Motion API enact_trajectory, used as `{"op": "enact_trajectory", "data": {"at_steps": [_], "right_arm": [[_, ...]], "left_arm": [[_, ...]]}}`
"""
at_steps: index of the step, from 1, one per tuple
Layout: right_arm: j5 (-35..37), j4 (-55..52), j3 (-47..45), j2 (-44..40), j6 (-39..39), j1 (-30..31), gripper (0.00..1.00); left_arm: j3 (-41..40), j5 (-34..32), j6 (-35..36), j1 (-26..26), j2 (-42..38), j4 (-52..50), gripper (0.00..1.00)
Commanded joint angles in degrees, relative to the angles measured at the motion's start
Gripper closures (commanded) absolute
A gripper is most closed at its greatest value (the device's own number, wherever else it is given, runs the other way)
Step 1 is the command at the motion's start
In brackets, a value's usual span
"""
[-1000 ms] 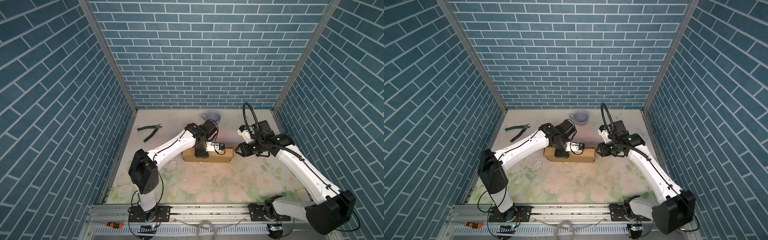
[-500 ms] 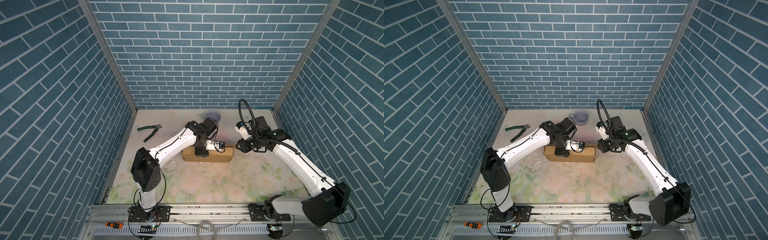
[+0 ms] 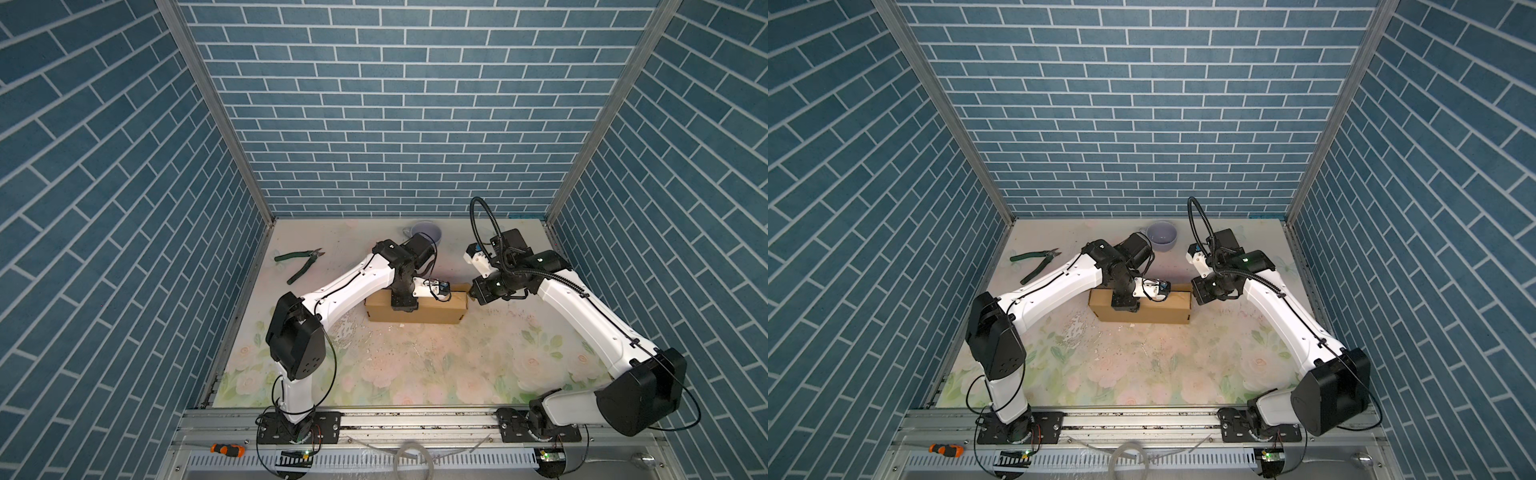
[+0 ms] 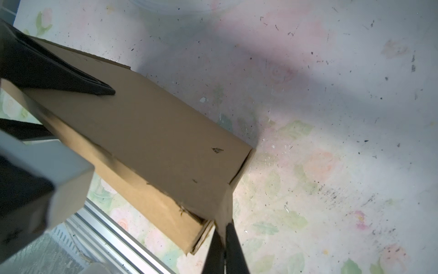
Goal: Assemble paper box
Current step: Turn over the paper box at the center of the table.
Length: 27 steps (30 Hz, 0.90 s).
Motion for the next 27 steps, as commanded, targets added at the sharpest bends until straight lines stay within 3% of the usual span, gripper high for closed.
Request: {"op": "enact_trajectory", "data": {"at_steps": [1, 13, 14, 16, 18, 25, 27], "right_arm": [[-3.4, -4.4, 4.8, 1.2, 4.4, 0.1, 1.00], [-8.5, -7.2, 9.0, 2.9, 8.6, 0.1, 1.00], [-8.2, -7.2, 8.8, 3.0, 8.5, 0.1, 1.00], [-7.2, -7.3, 8.4, 3.4, 8.2, 0.1, 1.00], [-6.2, -7.1, 8.0, 3.9, 7.9, 0.1, 1.00], [-5.6, -6.0, 7.7, 5.1, 6.6, 0.0, 1.00], [-6.2, -5.9, 8.1, 5.4, 5.5, 0.0, 0.99]], "left_arm": [[-0.6, 1.1, 0.7, 0.4, 3.4, -0.8, 0.44], [0.0, 0.3, 0.7, 0.9, 3.9, 0.1, 0.46], [-0.2, 0.0, 0.6, 1.1, 3.8, 0.5, 0.45], [-0.2, -1.2, 0.2, 1.7, 3.6, 1.3, 0.33], [0.0, -1.0, 0.0, 2.5, 3.3, 2.1, 0.32], [-0.9, 0.8, 0.3, 3.8, 2.4, 5.6, 0.53], [-1.8, 1.6, 0.7, 4.1, 2.3, 6.6, 0.54]]}}
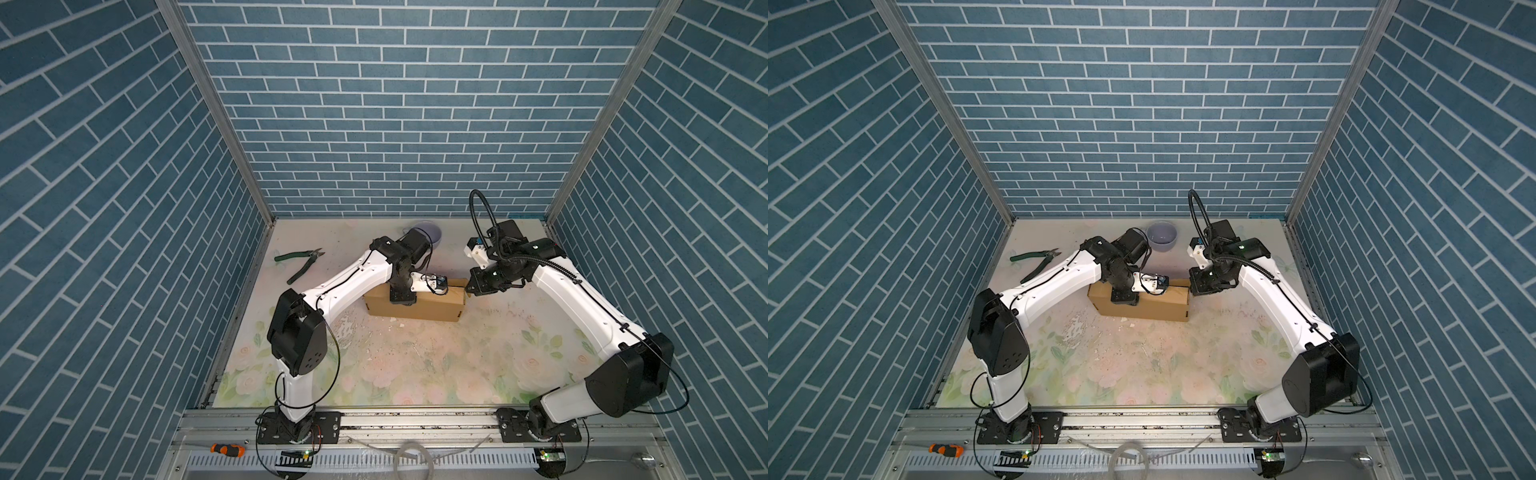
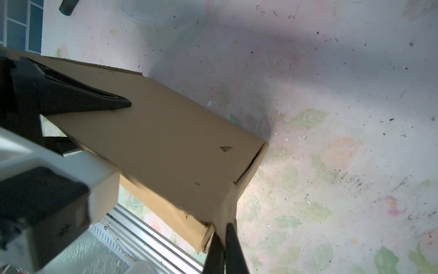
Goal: Assemble paper box
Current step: Turn over the paper box at the center of the table, then press the paper box at the center of the table.
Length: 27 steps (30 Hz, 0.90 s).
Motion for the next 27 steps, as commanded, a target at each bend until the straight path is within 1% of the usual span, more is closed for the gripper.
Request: {"op": "enact_trajectory", "data": {"at_steps": [1, 2, 4, 6, 10, 11, 13, 15, 19, 23, 27], "right_arm": [[-3.7, -2.3, 2.2, 0.3, -3.0, 0.5, 0.93], [-3.9, -1.9, 2.1, -0.1, -4.3, 0.5, 0.87], [-2.3, -1.1, 1.6, -2.1, -8.4, 0.4, 0.69], [1.1, 0.2, 1.5, -4.6, -12.6, 0.3, 0.57], [4.4, 7.1, -1.3, -10.2, -24.1, 1.0, 0.34], [4.8, 8.0, -1.6, -10.5, -26.6, 1.4, 0.30], [6.5, 9.7, -1.9, -10.1, -32.4, 2.7, 0.29], [7.0, 13.2, -2.6, -9.4, -36.2, 3.1, 0.28], [2.7, 16.2, -2.0, -6.3, -43.7, 3.2, 0.28], [0.0, 17.0, -2.4, -4.0, -47.6, 3.3, 0.28], [-3.3, 16.4, -2.2, -1.5, -48.4, 3.9, 0.28]], "left_arm": [[-2.3, 1.4, -0.8, 1.6, 1.4, 3.8, 0.54], [-2.3, 1.7, -0.4, 1.6, 1.6, 3.7, 0.54], [-1.6, 2.4, 0.4, 1.8, 2.2, 2.7, 0.54], [-0.3, 3.5, 0.8, 2.4, 2.9, 1.3, 0.54], [1.7, 5.9, 1.5, 3.3, 4.0, -0.9, 0.54], [1.9, 6.4, 1.7, 3.5, 4.1, -1.3, 0.54], [2.8, 7.3, 2.2, 3.8, 4.6, -2.1, 0.54], [3.6, 8.1, 2.6, 4.1, 4.8, -2.5, 0.54], [5.2, 8.8, 3.7, 4.6, 5.8, -3.6, 0.54], [6.1, 9.5, 3.6, 4.7, 6.4, -3.8, 0.53], [6.2, 9.0, 3.6, 4.7, 6.8, -3.4, 0.53]]}}
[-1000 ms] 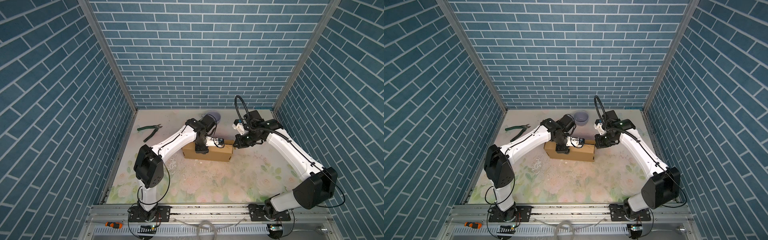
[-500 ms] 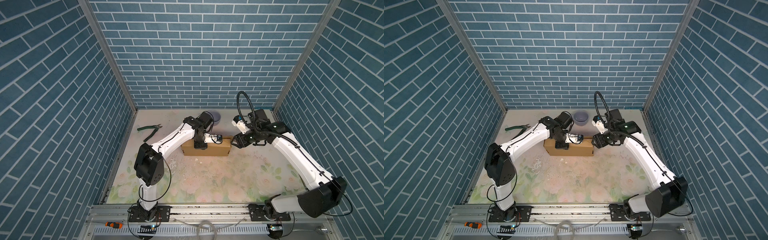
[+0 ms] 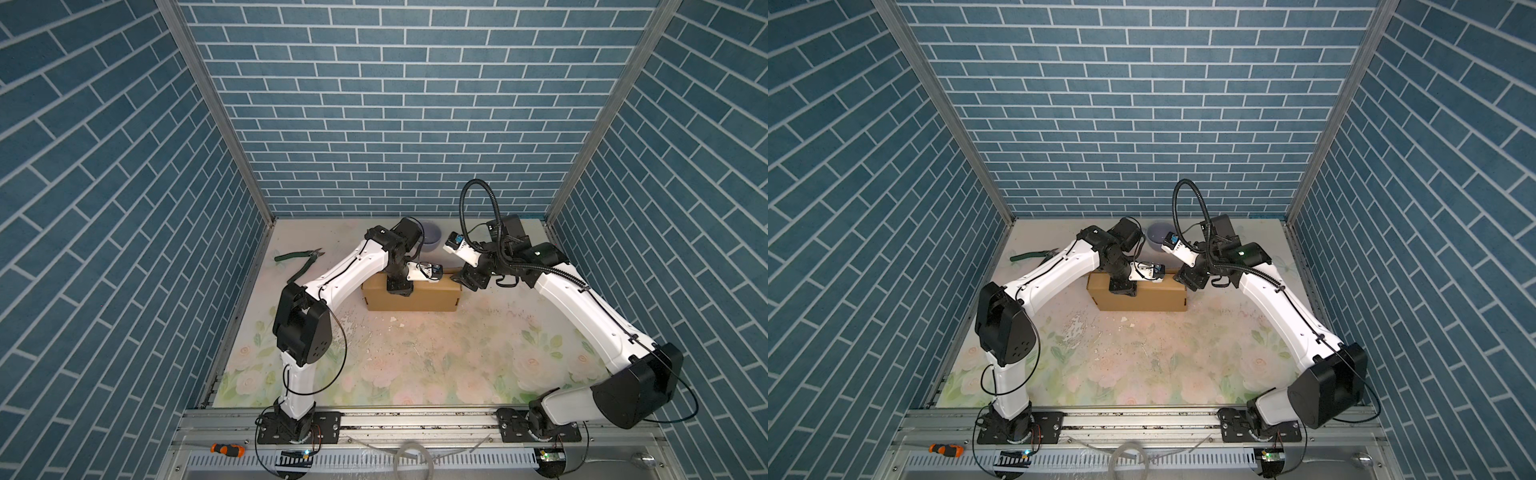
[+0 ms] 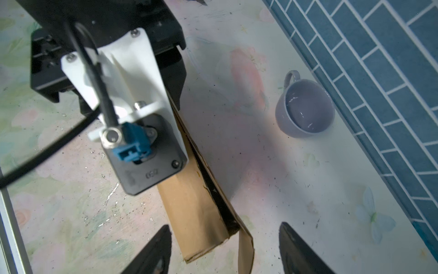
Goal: Assemble paper box
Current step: Press the paper box at the center of the table.
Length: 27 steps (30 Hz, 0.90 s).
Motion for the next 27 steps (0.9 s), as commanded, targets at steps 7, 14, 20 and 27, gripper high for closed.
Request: {"op": "enact_trajectory", "data": {"at_steps": [7, 14, 20, 27], "right_arm": [[-6.5, -2.6, -2.2, 4.5, -6.8, 1.2, 0.32], [-4.5, -0.1, -5.6, 6.8, -7.0, 2.0, 0.37], [-3.2, 1.8, -7.4, 7.2, -6.8, 2.8, 0.36], [-10.5, -3.6, -4.4, 5.8, -5.3, 2.8, 0.28]], "left_arm": [[-0.5, 3.7, 0.2, 0.4, 3.1, 0.2, 0.53], [-0.7, 3.2, -0.1, 0.4, 2.6, 1.4, 0.51], [-1.0, 2.9, -0.1, 0.5, 2.4, 1.9, 0.51], [-1.2, 3.0, -0.2, 0.5, 2.6, 2.3, 0.51]]}}
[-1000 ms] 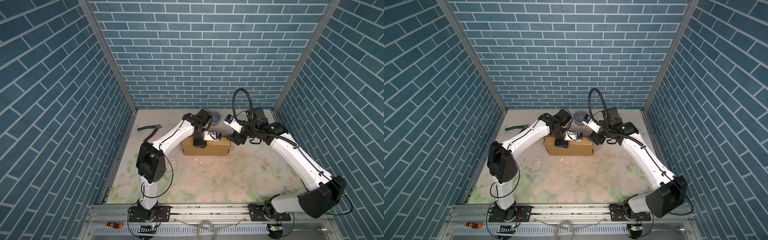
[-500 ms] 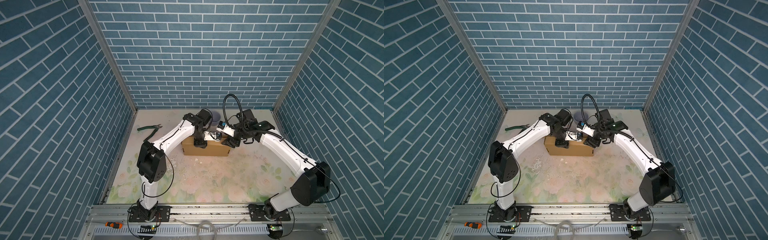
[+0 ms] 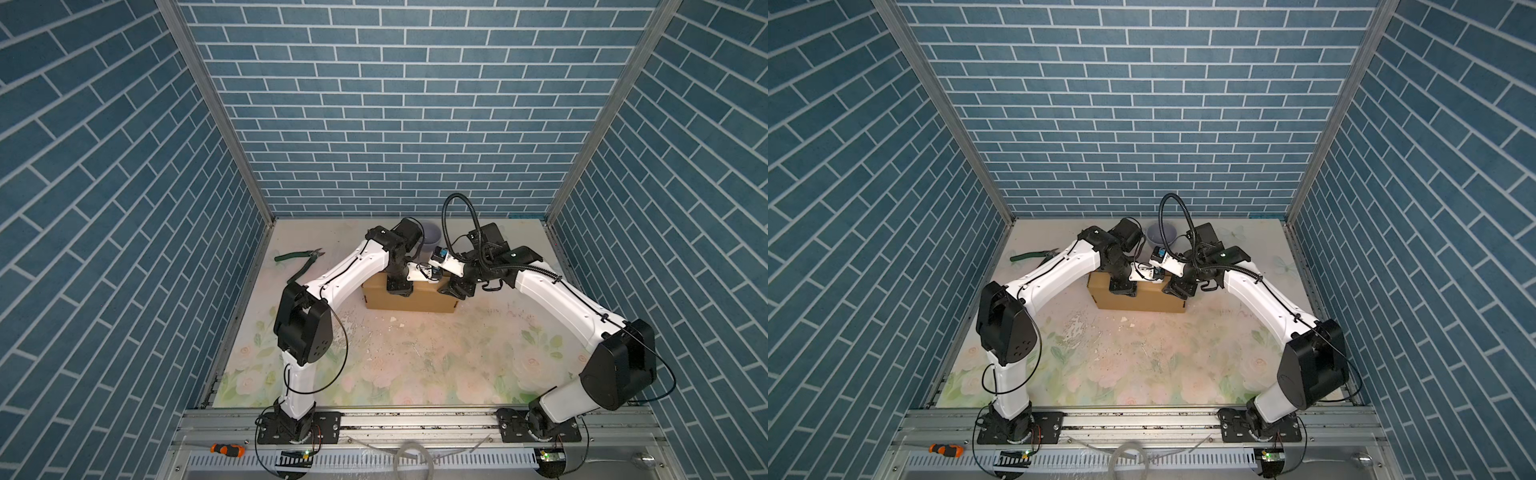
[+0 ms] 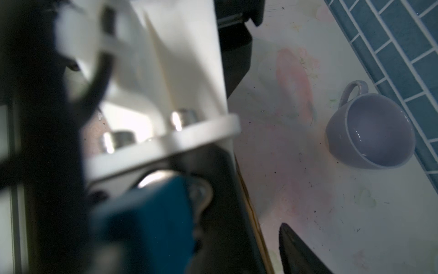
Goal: Assemble paper box
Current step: Press the paper box at the center of the table.
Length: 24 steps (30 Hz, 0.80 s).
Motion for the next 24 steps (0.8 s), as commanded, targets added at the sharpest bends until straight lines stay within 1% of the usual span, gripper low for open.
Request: {"op": "enact_trajectory", "data": {"at_steps": [1, 5, 8, 12, 15, 20, 24], "right_arm": [[-3.9, -7.9, 0.2, 0.5, -1.0, 0.7, 0.28], [0.1, -8.7, -0.8, 2.4, -2.3, 0.8, 0.28], [5.3, -6.4, -2.7, 3.7, -4.1, 0.8, 0.29], [9.8, -3.8, -3.4, 4.4, -6.8, 0.7, 0.33], [11.1, -4.5, -2.7, 5.3, -8.6, 0.6, 0.36], [12.6, -7.3, -1.0, 7.4, -10.4, 0.4, 0.40], [12.1, -7.3, 0.0, 7.4, -10.6, -0.3, 0.38]], "left_arm": [[-1.3, 3.2, -1.2, 0.4, 2.2, 2.0, 0.51], [-1.7, 3.3, -1.2, 0.6, 1.9, 2.5, 0.51], [-1.8, 3.2, -1.2, 1.0, 1.5, 2.9, 0.48], [-3.5, 2.5, -1.2, 1.3, -0.1, 4.3, 0.39], [-5.0, 2.4, -1.5, 1.8, -2.1, 5.5, 0.34], [-8.6, 1.4, -2.0, 3.1, -5.6, 6.6, 0.28], [-12.0, 1.5, -2.2, 4.3, -8.1, 8.8, 0.23]]}}
